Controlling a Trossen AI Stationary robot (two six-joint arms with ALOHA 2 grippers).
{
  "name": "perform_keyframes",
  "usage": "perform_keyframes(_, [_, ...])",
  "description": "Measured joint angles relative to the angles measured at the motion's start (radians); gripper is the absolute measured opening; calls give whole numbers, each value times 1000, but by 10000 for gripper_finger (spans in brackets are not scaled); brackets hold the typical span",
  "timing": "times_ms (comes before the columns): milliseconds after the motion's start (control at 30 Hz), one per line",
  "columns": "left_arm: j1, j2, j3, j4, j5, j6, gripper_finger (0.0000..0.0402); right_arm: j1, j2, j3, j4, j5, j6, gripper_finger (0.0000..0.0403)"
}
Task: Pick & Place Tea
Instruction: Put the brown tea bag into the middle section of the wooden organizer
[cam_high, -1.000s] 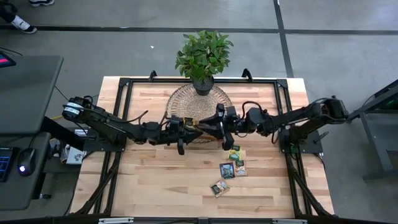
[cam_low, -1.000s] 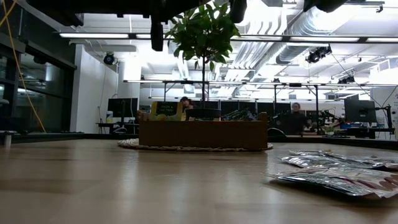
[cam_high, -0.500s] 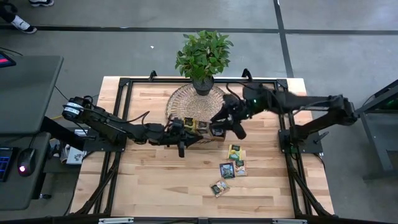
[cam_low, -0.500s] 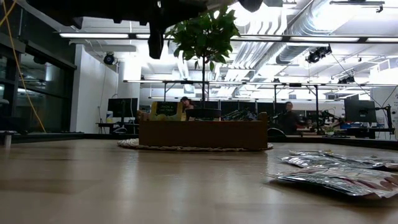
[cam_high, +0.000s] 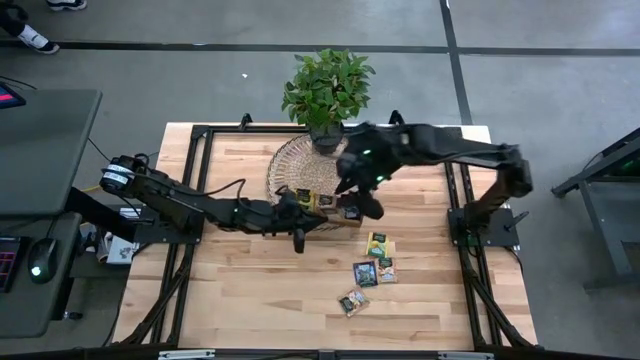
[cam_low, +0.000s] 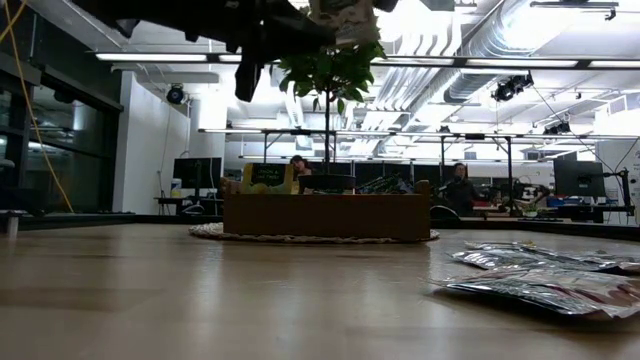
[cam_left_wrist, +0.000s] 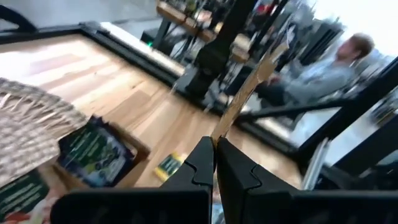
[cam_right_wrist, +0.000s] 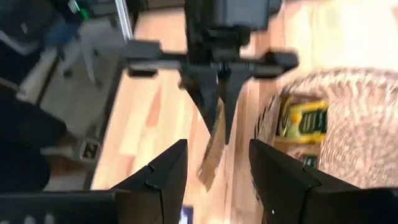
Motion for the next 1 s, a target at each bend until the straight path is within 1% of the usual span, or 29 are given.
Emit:
perform_keyframes(133, [0,0,56,-141,-8,11,0,8,86,34,-57,6,-28,167])
perform_keyframes(233, [0,0,86,-234,-58,13,0,8,127,45,-88,8,-35,167])
perform_keyframes(300, [0,0,95,-265,-74,13,0,8,142,43,-100,8,-36,167])
perform_keyframes(467, [0,0,96,-276,-86,13,0,8,144,22,-100,30,-38,161])
perform_keyframes(533, [0,0,96,-273,-81,13,0,8,144,20,-112,48,-39,144])
perform_keyframes(600, [0,0,96,-274,-79,13,0,8,144,20,-112,52,-47,114])
perform_keyframes(733, [0,0,96,-275,-80,13,3,8,143,20,-102,50,-76,23])
perform_keyframes(767, [0,0,96,-277,-81,13,5,8,144,19,-101,50,-86,12])
perform_keyframes(833, [0,0,96,-288,-85,13,12,8,143,19,-96,45,-88,13])
perform_keyframes(900, [0,0,97,-315,-85,13,23,8,143,19,-96,21,-102,6])
perform_keyframes(1000, [0,0,98,-363,-87,9,52,8,143,19,-91,31,-108,4])
